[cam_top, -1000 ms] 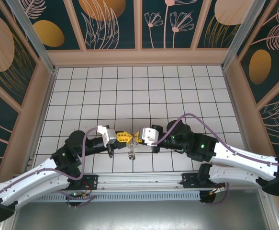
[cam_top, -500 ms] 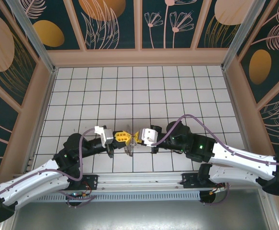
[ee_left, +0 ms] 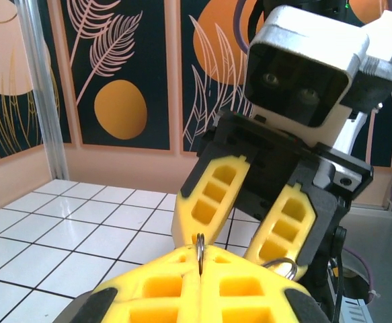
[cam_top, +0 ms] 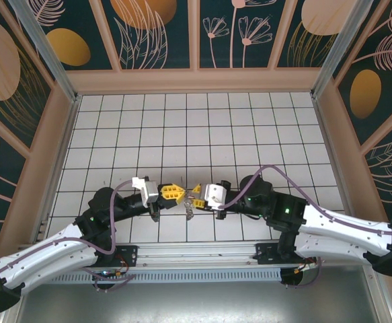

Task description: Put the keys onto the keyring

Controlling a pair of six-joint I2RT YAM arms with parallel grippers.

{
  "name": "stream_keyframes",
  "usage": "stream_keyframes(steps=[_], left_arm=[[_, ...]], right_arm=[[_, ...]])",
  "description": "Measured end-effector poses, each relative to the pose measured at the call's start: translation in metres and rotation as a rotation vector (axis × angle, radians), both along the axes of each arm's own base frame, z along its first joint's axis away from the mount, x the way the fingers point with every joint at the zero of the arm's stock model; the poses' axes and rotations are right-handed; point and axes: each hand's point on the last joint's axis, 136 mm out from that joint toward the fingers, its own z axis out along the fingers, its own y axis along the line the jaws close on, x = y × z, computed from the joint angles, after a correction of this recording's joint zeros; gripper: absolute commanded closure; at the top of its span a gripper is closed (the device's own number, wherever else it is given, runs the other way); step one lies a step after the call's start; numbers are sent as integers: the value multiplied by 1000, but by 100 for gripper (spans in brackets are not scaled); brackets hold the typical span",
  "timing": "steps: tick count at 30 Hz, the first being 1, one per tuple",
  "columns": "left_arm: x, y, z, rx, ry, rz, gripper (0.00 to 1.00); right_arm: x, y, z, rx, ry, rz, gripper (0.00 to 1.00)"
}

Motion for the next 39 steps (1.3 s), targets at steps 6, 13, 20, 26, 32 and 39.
stream_keyframes(steps=[6, 13, 20, 26, 32, 39], left_arm=[[-6, -4, -3, 15, 3, -47, 100], [-10, -9, -3, 28, 6, -89, 100], [-11, -11, -5, 36, 10, -98, 100], [-11, -12, -8, 46, 18, -101, 100], [-10, -13, -8, 46, 18, -97, 100], [-8, -12, -12, 62, 27, -91, 100]], right_arm=[[-1, -5, 15, 51, -11, -5, 76], [-2, -3, 15, 55, 0, 3, 76], [-6, 1, 12, 53, 20, 41, 76], [-9, 3, 18, 79, 23, 62, 84], [-8, 3, 17, 81, 41, 63, 88], [-5, 4, 12, 70, 54, 55, 81]])
